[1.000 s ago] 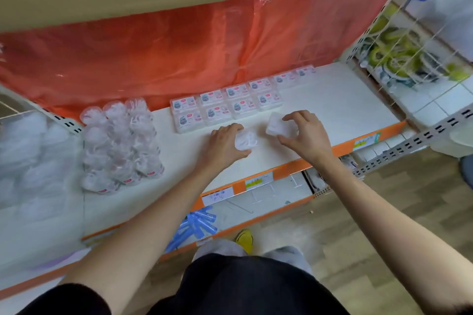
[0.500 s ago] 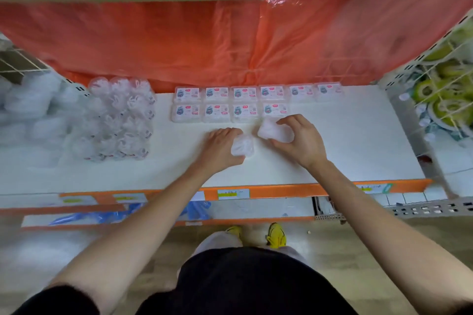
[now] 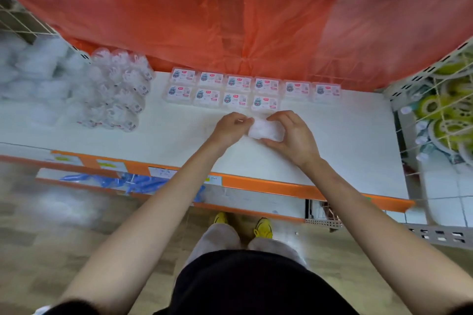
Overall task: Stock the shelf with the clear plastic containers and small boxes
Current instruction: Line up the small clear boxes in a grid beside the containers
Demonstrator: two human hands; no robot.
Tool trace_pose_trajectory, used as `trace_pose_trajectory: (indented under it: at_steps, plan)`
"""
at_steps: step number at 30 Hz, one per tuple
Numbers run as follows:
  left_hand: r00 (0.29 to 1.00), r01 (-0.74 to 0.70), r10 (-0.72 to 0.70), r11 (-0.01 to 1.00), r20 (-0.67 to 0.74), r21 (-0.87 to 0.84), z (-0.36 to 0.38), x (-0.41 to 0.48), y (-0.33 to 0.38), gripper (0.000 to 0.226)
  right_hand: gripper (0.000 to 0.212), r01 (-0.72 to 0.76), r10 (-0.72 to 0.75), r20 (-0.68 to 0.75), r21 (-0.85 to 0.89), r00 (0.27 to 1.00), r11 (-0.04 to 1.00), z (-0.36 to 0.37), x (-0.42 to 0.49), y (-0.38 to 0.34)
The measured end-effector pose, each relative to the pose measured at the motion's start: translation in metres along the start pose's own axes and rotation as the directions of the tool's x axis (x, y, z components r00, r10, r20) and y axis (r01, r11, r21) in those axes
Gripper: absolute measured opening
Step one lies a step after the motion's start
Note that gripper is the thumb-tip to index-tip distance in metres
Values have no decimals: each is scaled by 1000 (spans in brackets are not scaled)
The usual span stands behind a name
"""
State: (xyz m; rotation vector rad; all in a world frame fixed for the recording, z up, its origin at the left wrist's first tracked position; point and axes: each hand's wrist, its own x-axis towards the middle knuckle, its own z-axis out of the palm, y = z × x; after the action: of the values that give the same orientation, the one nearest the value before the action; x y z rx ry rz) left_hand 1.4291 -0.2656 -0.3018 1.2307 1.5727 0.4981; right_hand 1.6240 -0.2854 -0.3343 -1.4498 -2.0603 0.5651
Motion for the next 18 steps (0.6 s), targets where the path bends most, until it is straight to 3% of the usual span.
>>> trace_pose_trajectory:
  at_steps: [5,8,10,12,14,16,18]
  plan:
    - [994,86,-63,960,94,-265,12,-4,8,16,53,12,-11,-21,27,1000,1000,-13,-5,1]
    - [995,93,-71,929,74,-357,11,-4,11,21,69,-150,166,-86,164,982,975,-16,-7,-1]
    - [995,101,-87,910,53,-401,9,-3,10,29,65,-320,411,-154,410,898,854,-17,-8,-5]
    - [996,88,-74,894,50,-440,5,-5,9,33,47,-421,605,-81,645,792,638,-20,-8,-11]
    - [998,58,-38,890,53,-453,2,-5,7,32,28,-451,628,59,748,776,486,-22,-9,-15]
    - [998,32,-9,897,54,-441,-1,-4,6,33,11,-467,573,144,748,807,471,-21,-9,-18]
    - [998,16,10,904,59,-427,-3,-3,8,34,10,-467,545,162,739,823,486,-19,-8,-20]
